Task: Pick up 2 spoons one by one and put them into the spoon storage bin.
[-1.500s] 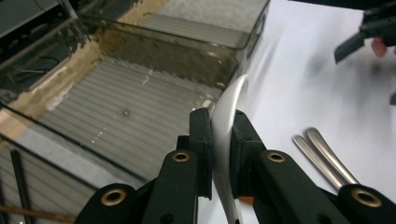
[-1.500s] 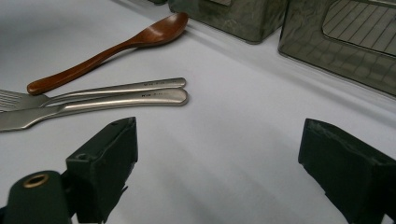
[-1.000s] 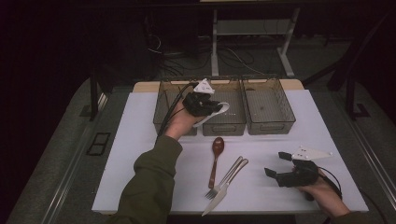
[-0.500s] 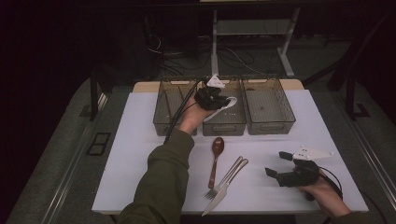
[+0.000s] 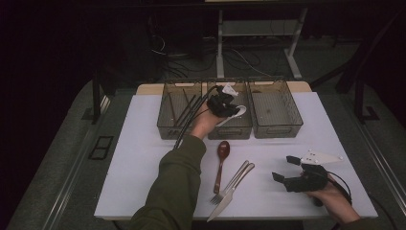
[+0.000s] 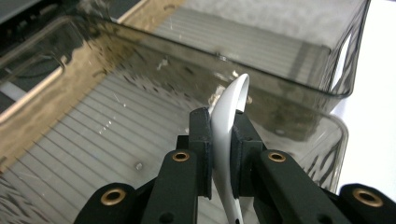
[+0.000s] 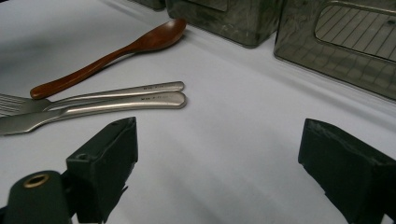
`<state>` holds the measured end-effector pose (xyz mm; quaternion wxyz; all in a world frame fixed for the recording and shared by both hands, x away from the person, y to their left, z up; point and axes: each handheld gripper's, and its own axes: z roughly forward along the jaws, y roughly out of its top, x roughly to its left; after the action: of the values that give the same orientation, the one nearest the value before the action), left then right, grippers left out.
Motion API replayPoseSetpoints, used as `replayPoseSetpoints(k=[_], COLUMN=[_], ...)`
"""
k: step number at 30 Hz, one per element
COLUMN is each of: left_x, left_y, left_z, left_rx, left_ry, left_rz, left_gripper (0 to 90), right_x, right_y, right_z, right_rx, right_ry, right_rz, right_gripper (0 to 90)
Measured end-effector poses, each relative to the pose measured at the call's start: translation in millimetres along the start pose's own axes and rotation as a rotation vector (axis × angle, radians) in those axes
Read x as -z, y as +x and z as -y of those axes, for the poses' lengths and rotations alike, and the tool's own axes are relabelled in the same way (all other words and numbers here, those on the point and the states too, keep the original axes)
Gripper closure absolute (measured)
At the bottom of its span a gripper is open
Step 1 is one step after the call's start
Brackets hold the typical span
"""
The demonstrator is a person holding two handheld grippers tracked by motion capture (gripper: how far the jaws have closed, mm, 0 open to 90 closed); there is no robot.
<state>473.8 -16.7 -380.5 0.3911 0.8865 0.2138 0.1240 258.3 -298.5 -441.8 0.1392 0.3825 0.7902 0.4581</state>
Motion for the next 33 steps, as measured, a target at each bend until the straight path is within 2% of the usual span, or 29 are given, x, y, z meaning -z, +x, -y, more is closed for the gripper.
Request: replayPoseSetpoints(k=[3,8,15,22,23,28,33], left_x=[-1.8,0.9,8.4,23.0,26.4,40.3,54.2], left_y=[-0.5,-0.5,-2.3,-9.0,-9.6,-17.6,-26.5], left_z=[1.0,-0.8,-2.2,-0.9,0.1,7.8,16.0], left_rx=[0.001,0.008,0.041,0.072,0.069,0.103,0.1], left_ry=[0.012,-0.01,-0.051,-0.087,-0.082,-0.114,-0.114], left_rz=[0.003,-0.005,0.013,0.028,0.029,0.04,0.046], left_gripper=[79.2,64.4,50.0,39.3,37.8,30.8,27.3], right_x=[0.1,0.1,-0.1,0.0,0.1,0.1,-0.3], right_y=[0.2,0.1,0.3,0.3,0.3,0.3,0.5], right_z=[0.0,0.2,0.3,0.3,0.4,0.4,0.5], right_rx=[0.0,0.002,0.001,-0.004,-0.003,-0.002,0.003], right_ry=[0.001,0.0,-0.001,0.0,0.0,0.003,0.002], right_rz=[-0.001,0.0,0.0,0.004,0.004,0.005,0.01], right_gripper=[11.5,11.5,11.5,11.5,11.5,11.6,11.5])
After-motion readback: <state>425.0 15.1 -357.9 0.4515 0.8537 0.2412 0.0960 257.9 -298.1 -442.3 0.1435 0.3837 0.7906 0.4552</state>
